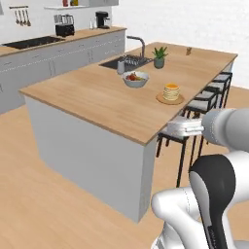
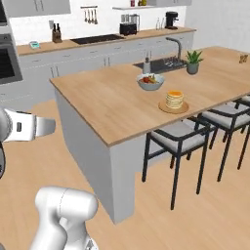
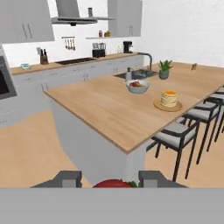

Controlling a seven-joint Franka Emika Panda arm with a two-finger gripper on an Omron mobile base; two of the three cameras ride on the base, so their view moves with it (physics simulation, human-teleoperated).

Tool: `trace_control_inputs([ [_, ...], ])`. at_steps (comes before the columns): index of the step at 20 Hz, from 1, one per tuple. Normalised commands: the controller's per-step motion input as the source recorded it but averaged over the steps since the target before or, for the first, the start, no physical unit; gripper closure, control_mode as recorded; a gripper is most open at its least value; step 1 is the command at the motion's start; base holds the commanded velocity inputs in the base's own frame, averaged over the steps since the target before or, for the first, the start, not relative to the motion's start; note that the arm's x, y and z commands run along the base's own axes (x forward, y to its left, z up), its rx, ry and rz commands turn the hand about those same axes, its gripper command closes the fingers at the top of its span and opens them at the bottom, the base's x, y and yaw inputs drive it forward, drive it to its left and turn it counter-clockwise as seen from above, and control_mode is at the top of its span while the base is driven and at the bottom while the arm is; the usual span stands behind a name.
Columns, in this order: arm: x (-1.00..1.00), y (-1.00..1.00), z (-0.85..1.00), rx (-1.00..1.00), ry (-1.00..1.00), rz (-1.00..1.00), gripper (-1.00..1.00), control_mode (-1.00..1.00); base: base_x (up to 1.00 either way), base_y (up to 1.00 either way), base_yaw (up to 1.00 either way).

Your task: Take the strawberry from the fridge and place it on top of the pancake, located on the dining counter.

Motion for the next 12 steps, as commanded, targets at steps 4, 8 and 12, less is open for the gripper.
trace_control_inputs([
  [4, 0.0, 0.0, 0.0, 0.0, 0.0, 0.0, 1.0, 1.0, 0.5, -1.0, 0.46],
  [8, 0.0, 0.0, 0.0, 0.0, 0.0, 0.0, 1.0, 1.0, 0.3, -1.0, 0.47],
  [12, 0.0, 0.0, 0.0, 0.0, 0.0, 0.0, 1.0, 1.0, 0.03, -1.0, 0.51],
])
